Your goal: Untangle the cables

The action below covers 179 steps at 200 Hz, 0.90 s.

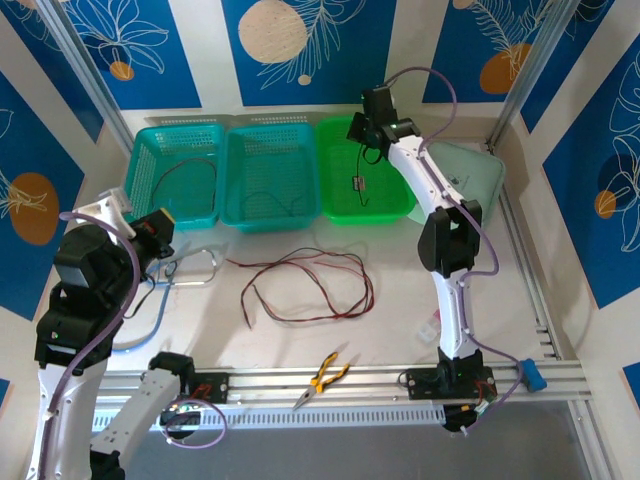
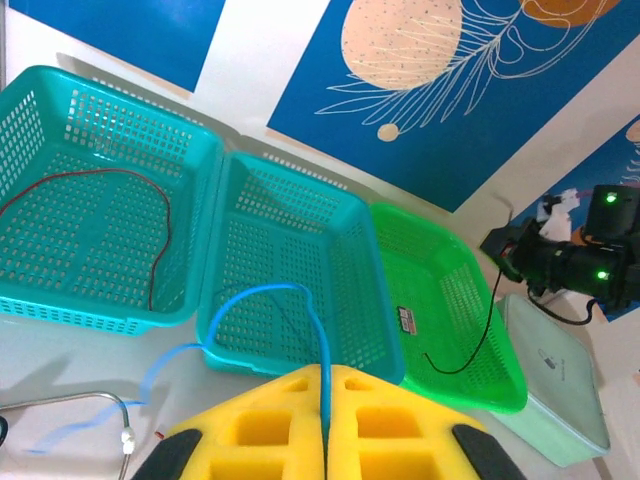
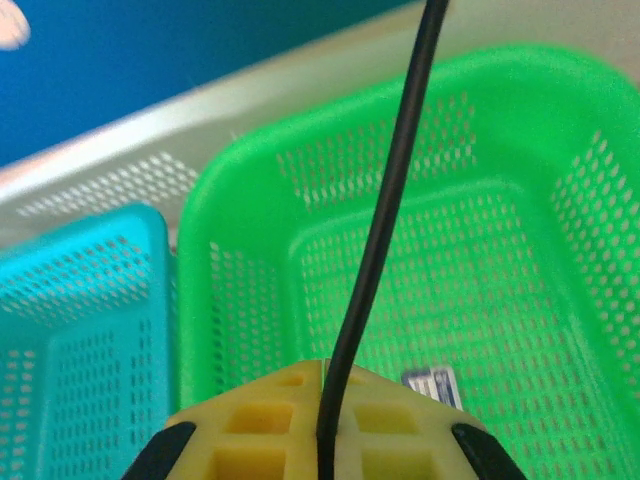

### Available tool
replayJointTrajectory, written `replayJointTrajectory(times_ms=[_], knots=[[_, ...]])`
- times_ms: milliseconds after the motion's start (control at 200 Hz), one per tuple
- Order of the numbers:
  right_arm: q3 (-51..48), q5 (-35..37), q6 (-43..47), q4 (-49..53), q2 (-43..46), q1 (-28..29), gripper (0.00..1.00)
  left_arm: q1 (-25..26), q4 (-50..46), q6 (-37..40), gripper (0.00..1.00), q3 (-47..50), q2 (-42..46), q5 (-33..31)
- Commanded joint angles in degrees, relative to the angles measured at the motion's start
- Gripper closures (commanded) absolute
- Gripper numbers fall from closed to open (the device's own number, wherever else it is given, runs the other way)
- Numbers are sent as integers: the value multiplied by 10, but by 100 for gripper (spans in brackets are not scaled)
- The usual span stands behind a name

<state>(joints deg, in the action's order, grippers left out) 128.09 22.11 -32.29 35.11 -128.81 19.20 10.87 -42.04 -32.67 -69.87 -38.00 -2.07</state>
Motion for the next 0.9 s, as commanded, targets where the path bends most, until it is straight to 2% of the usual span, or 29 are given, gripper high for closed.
replayJointTrajectory(times_ms=[0,105,260,365,775,890], knots=[[-35,2,25,28,32,14,100,-6,2,-4,100,-7,0,16],[-92,-30,27,7,61,19,100,-5,7,-6,100,-3,1,19],[-120,-101,-7,40,80,9,100,-6,13,-10,100,1,1,26],[-168,-153,-30,11,107,1,100,-6,16,-10,100,3,2,28],[-269,-244,-91,-24,175,4,100,-5,20,-13,100,14,9,29],[-291,-291,-117,-30,191,-3,100,-6,30,-17,100,15,7,40]])
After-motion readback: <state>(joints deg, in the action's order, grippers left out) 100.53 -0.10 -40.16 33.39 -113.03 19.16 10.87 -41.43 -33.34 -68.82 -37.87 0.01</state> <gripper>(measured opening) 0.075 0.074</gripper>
